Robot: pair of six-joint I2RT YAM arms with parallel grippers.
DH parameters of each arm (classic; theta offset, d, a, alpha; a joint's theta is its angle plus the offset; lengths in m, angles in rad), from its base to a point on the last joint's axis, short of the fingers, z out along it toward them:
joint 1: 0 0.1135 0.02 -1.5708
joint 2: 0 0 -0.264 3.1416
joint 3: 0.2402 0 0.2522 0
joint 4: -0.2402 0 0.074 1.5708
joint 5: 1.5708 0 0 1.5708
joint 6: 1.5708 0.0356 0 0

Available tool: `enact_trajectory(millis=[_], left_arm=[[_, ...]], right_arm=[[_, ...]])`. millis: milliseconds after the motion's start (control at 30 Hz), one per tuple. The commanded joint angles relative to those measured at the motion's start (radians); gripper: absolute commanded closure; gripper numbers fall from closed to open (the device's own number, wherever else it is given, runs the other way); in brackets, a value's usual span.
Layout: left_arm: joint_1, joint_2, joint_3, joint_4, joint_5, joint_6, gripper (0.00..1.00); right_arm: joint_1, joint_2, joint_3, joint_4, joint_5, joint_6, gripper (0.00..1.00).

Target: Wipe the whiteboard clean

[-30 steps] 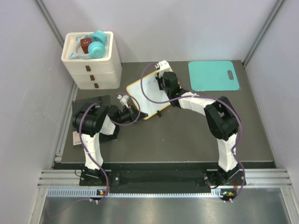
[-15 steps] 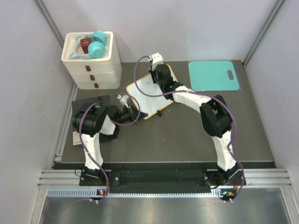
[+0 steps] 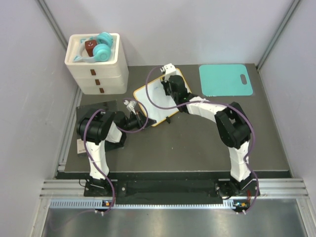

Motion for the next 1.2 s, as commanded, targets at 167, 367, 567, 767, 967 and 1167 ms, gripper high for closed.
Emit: enact_trajectory(millis=[167, 367, 567, 767, 967, 1167], left_arm=[[-0.009, -0.019, -0.003, 0.078, 0.021, 0.062, 1.0], [-0.009, -0.019, -0.003, 0.075, 0.018, 0.065, 1.0], [-0.011, -0.02, -0.006, 0.08, 0.019, 0.064, 1.0], [-0.009, -0.022, -0.008, 0.08, 0.018, 0.065, 1.0], [-0.009, -0.02, -0.006, 0.083, 0.019, 0.062, 1.0], [-0.009, -0.019, -0.003, 0.08, 0.019, 0.064, 1.0]], right_arm=[[0.025, 0.006, -0.034, -0.096, -0.064, 0.026, 1.0], [0.073, 0.085, 0.16, -0.168, -0.13, 0.081, 1.0], [0.109, 0.168, 0.305, -0.242, -0.122, 0.109, 1.0], [0.059, 0.171, 0.293, -0.245, 0.013, 0.077, 1.0], [-0.073, 0.11, 0.195, -0.21, 0.033, 0.091, 1.0], [-0.055, 0.07, 0.122, -0.156, -0.053, -0.015, 1.0]])
